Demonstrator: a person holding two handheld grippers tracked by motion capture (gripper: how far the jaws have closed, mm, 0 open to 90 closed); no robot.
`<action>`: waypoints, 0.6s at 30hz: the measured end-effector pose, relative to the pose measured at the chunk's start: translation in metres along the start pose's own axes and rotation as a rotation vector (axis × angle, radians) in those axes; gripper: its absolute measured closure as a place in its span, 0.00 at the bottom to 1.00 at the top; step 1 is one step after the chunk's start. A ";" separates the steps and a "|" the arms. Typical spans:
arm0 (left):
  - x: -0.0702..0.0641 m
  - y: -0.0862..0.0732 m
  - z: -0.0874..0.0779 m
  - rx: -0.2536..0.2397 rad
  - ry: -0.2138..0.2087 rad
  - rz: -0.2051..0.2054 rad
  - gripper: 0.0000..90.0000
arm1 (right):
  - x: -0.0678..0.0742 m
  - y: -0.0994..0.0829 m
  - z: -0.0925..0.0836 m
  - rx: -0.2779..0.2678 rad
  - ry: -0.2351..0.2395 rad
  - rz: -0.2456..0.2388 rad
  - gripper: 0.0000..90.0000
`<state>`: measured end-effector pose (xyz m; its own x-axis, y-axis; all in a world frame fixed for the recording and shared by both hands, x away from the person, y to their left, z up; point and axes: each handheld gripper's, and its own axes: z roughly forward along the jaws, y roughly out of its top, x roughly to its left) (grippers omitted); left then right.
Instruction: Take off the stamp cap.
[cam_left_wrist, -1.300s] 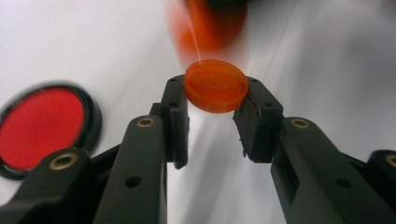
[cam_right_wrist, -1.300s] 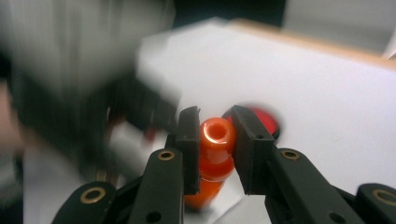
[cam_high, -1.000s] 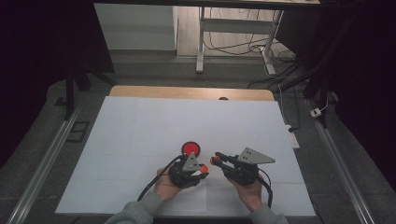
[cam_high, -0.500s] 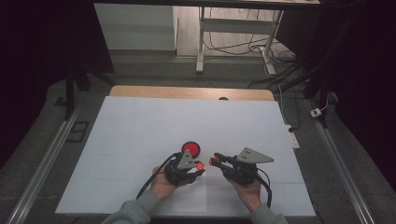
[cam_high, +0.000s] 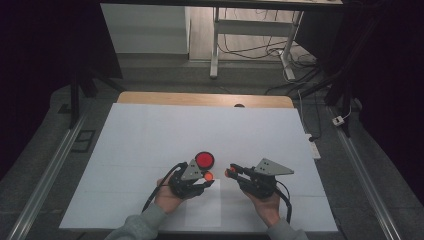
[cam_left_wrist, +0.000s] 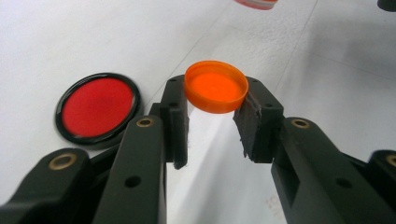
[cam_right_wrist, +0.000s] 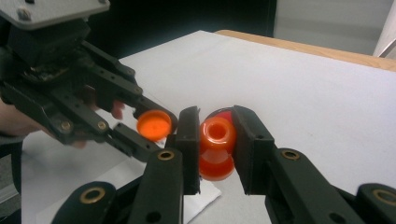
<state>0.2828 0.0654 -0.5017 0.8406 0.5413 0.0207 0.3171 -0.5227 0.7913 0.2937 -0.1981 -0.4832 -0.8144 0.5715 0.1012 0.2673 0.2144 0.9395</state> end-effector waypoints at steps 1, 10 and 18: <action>0.001 -0.001 -0.002 -0.002 0.003 -0.006 0.72 | 0.000 0.000 0.000 0.000 -0.002 -0.001 0.81; 0.013 -0.008 -0.016 -0.020 0.022 -0.046 0.72 | -0.005 -0.001 -0.002 -0.014 -0.001 0.023 0.81; 0.017 -0.015 -0.028 -0.021 0.042 -0.056 0.72 | -0.007 -0.001 -0.004 -0.014 -0.013 0.022 0.81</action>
<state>0.2801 0.1011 -0.4960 0.8024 0.5968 0.0017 0.3532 -0.4773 0.8046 0.2972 -0.2059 -0.4839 -0.8014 0.5864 0.1179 0.2778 0.1903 0.9416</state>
